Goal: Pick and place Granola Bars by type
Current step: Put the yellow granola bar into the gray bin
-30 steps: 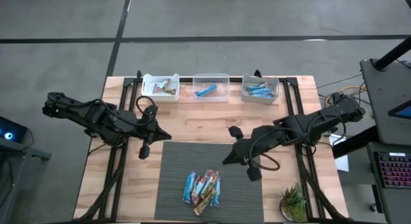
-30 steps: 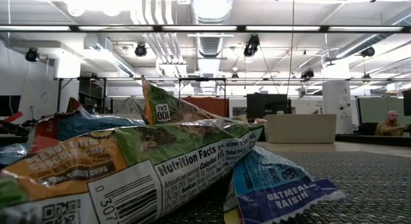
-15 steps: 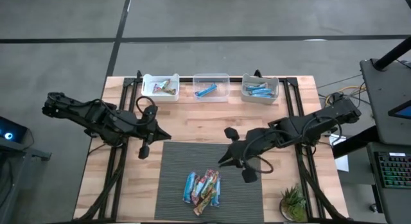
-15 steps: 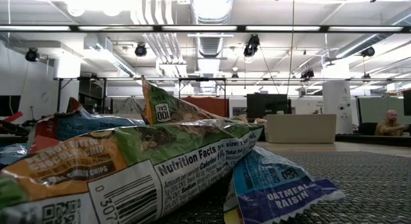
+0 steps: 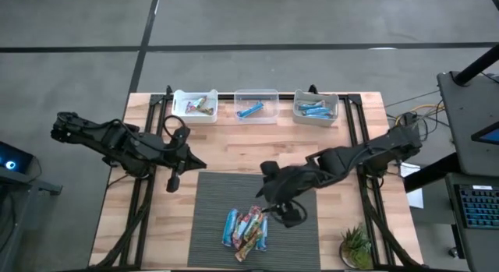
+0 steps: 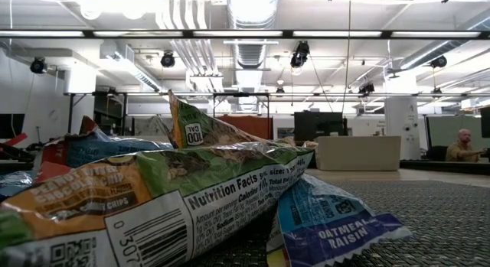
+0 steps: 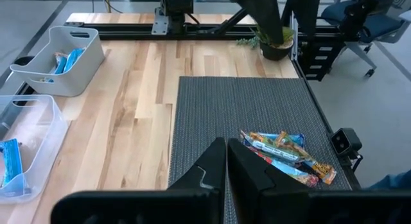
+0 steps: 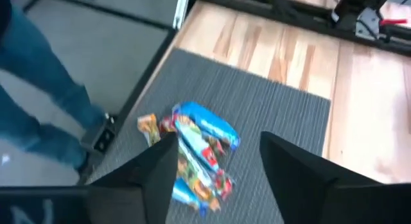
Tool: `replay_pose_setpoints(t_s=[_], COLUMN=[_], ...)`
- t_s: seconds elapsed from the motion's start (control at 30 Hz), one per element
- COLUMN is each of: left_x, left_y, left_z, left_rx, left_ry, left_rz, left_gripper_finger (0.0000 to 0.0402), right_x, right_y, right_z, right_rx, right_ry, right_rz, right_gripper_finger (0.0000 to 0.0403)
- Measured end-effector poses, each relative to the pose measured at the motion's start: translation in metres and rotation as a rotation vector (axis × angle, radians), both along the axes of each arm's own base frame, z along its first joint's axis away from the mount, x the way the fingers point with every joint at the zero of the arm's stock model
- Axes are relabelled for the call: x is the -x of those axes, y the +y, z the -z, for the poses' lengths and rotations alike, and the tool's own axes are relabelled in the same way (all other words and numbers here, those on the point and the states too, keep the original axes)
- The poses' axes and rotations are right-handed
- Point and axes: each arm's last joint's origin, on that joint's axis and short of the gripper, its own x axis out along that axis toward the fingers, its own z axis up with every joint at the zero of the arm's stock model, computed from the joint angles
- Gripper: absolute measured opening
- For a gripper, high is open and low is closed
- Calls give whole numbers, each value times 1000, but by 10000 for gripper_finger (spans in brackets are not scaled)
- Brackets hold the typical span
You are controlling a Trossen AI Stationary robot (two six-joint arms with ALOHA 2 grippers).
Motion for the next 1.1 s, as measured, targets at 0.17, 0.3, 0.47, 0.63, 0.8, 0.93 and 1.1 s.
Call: replay_pose_setpoints(t_s=[0.17,0.3,0.47,0.63,0.8,0.93,1.1], left_x=[1,2,2,3,4,5,7], left_y=[0,1,1,1,1,2,2], left_z=[0,0,0,0,1,2,1], left_rx=[-2,-9,-15,-23,-36,-41,-40], left_ry=[1,-1,7,9,12,24,21], left_rz=[1,4,5,9,16,17,18], left_gripper_finger=[0,0,0,0,0,0,0], right_x=[-8,-16,-26,-37,-46,-50,-48], right_y=[3,6,10,14,21,25,33], right_z=[0,4,9,15,23,25,25], right_rx=[64,112,171,199,218,213,220], right_ry=[70,110,166,195,216,226,231], right_rz=[-34,-67,-113,-140,-164,-163,-185], right_gripper_finger=[240,247,242,238,243,244,239])
